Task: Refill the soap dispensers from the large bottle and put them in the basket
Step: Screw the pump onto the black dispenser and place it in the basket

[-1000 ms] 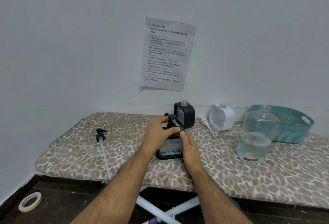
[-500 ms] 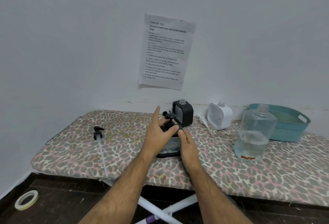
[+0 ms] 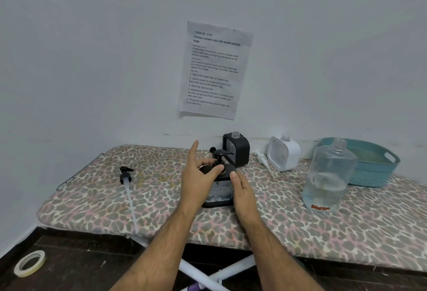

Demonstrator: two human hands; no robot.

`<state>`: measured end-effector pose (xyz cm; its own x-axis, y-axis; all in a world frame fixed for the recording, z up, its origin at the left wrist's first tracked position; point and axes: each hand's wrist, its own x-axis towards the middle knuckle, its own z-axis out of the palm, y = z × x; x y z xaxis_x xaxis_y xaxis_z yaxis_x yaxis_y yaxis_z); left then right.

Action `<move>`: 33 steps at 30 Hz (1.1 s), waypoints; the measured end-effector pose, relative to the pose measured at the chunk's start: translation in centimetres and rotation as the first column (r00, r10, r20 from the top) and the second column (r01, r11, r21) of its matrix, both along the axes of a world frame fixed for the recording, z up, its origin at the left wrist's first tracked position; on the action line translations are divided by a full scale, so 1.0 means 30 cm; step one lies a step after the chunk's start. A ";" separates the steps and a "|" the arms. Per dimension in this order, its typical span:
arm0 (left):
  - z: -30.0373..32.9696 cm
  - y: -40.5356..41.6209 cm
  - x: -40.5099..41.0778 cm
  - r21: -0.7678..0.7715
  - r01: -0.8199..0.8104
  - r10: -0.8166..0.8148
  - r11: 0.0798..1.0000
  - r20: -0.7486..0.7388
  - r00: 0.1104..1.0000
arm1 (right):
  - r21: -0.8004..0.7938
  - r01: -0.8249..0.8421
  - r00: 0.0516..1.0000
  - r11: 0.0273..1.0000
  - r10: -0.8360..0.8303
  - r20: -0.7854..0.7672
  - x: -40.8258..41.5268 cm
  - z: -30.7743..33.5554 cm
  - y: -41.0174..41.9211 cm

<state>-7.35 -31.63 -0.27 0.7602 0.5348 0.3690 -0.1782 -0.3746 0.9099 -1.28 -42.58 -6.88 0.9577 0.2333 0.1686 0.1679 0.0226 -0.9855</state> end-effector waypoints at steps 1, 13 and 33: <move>-0.001 -0.002 -0.004 0.009 0.010 -0.010 1.000 -0.007 1.000 | -0.003 0.002 1.000 1.000 -0.002 0.000 -0.002 0.003 -0.001; 0.028 -0.028 0.034 0.121 -0.002 0.014 0.993 -0.102 0.995 | 0.015 -0.014 0.999 1.000 0.014 0.043 0.000 0.000 0.002; -0.004 -0.029 0.017 0.277 -0.196 0.228 0.941 -0.088 0.970 | -0.017 -0.020 0.999 1.000 0.020 0.033 -0.004 0.004 -0.001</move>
<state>-6.85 -32.51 -0.37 0.6863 0.5834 0.4343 0.0331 -0.6217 0.7826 -1.42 -42.62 -6.75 0.9467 0.2554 0.1962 0.2003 0.0101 -0.9797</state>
